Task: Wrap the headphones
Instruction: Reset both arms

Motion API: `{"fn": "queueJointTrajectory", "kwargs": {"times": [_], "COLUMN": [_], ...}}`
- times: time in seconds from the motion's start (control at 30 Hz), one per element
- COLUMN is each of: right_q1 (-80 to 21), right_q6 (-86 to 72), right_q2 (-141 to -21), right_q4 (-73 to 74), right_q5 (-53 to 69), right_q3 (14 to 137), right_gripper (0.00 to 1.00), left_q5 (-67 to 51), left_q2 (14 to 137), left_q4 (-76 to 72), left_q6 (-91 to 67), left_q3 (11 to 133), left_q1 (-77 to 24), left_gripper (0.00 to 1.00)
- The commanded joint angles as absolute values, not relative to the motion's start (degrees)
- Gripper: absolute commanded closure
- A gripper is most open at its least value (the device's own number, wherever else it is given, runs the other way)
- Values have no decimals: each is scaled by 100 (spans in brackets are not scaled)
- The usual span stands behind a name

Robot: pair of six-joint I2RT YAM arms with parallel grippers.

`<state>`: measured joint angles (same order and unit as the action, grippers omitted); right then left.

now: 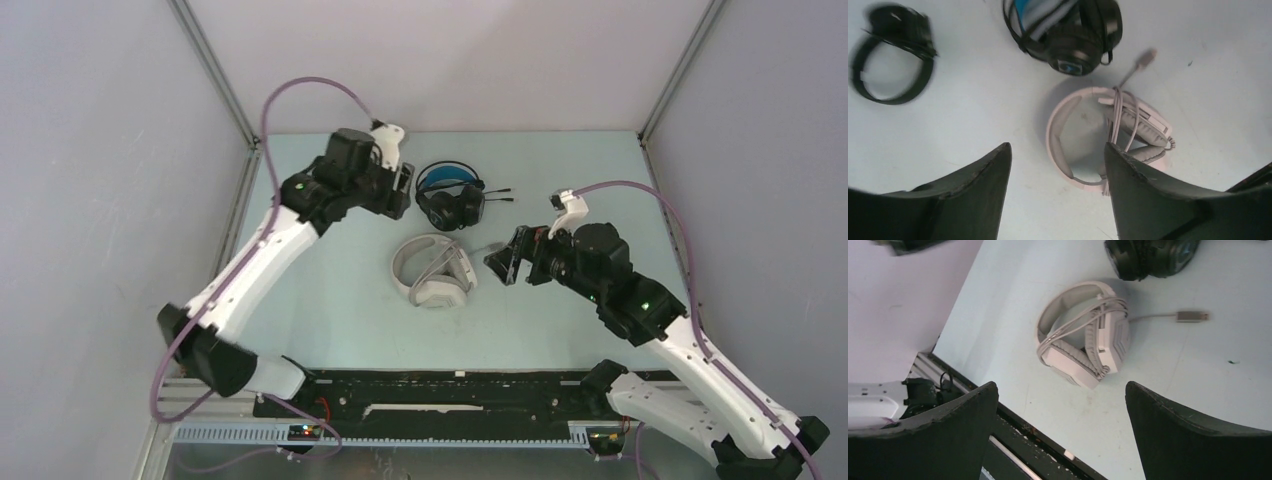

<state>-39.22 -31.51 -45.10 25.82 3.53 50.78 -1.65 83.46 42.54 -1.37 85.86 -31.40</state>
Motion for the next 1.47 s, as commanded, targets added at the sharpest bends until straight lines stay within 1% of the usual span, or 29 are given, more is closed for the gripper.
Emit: {"fn": "queueJointTrajectory", "kwargs": {"times": [0.0, 0.03, 0.07, 0.3, 0.5, 0.77, 1.03, 1.43], "right_q1": [-3898, -3899, -3899, -3885, -3883, -3879, -3879, -3883], "right_q6": [-3278, -3274, -3289, -3508, -3720, -3901, -3783, -3763], "right_q2": [-4324, -4279, -4207, -3875, -4032, -4019, -3930, -3828], "right_q4": [3336, 3415, 3460, 3715, 3884, 3704, 3708, 3708], "right_q5": [-401, -505, -610, -1029, -1145, -1161, -1230, -1342], "right_q3": [5636, 5682, 5701, 5706, 5710, 5712, 6002, 6037], "right_gripper": [1, 0, 0, 0, 0, 1, 1, 1], "left_q5": [395, 431, 468, 467, 538, 567, 522, 790], "left_q2": [7276, 7084, 6897, 6014, 5568, 5361, 5120, 4890], "left_q4": [4261, 4199, 4134, 3892, 3764, 3726, 3516, 3412], "left_q6": [-519, -579, -652, -889, -958, -970, -1232, -1260], "left_q3": [9133, 9100, 9022, 8471, 7998, 7727, 7452, 7233], "left_q1": [-3125, -3121, -3120, -3121, -3128, -3121, -3128, -3124], "left_gripper": [14, 2, 1, 0, 0, 0, 0, 0]}}
